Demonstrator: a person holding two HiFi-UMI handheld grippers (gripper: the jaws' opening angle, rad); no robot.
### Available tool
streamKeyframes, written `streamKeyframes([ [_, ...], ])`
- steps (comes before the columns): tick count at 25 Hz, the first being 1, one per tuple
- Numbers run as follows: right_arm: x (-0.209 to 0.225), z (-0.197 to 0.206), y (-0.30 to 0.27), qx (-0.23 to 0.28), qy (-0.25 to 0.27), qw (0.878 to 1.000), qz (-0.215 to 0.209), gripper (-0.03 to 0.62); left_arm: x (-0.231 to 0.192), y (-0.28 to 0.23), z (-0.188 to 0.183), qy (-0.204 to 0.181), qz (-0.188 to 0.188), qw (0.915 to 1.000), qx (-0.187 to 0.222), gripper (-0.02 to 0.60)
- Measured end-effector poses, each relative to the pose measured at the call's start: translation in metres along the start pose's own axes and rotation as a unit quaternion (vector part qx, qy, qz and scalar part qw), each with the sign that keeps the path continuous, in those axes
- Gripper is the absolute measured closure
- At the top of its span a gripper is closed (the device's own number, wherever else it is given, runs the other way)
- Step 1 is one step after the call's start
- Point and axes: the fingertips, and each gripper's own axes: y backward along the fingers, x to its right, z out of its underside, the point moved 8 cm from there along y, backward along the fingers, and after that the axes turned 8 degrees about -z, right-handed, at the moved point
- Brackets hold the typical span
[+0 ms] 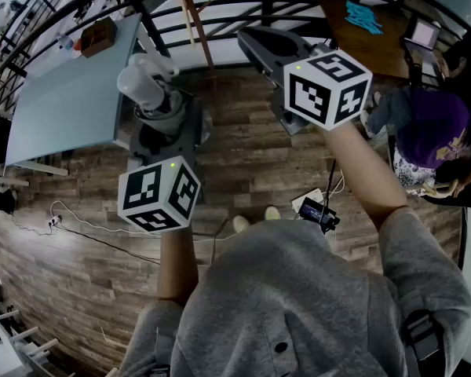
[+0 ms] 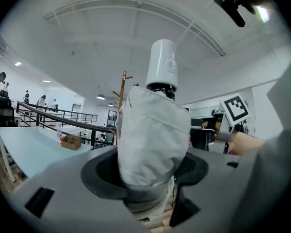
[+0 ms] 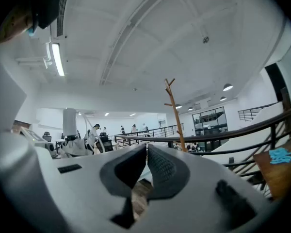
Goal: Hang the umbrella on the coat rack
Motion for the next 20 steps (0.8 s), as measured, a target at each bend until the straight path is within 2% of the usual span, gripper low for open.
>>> streamKeyframes([
  [3,0.014,-0.003,0.019,-0.019,0.033,0.998,0.042,0.569,-0.004,-0.001,-0.001,-0.006,0.0,1.0,-0.005,0.299],
  [6,0.03,-0.013,0.046,-0.049,0.055,0.996,0.047,0.569,-0.005,-0.003,-0.001,-0.01,0.002,0.9999,-0.005,0.299],
  [7,0.034,-0.024,0.058,-0.038,0.045,0.997,0.048,0.569,-0.005,-0.003,0.0,-0.01,0.003,0.9999,-0.005,0.299],
  [10,0.032,-0.058,0.084,0.038,0.01,0.997,0.066,0.569,-0.004,-0.005,0.0,-0.012,0.009,0.9999,-0.004,0.299],
  [11,0.03,-0.064,0.087,0.049,0.019,0.996,0.076,0.569,-0.003,-0.006,-0.002,-0.013,0.011,0.9999,-0.003,0.299],
  [13,0.028,-0.078,0.086,0.039,0.07,0.992,0.097,0.568,-0.001,-0.007,-0.007,-0.014,0.013,0.9998,0.001,0.299],
  [16,0.016,-0.118,0.079,0.033,0.127,0.987,0.09,0.566,0.002,-0.009,-0.014,-0.011,0.017,0.9998,0.006,0.299],
  [18,0.004,-0.133,0.074,0.048,0.144,0.983,0.105,0.566,0.004,-0.009,-0.017,-0.007,0.019,0.9997,0.011,0.299],
  [20,-0.004,-0.125,0.064,0.047,0.144,0.981,0.12,0.566,0.003,-0.006,-0.02,-0.006,0.019,0.9997,0.016,0.299],
])
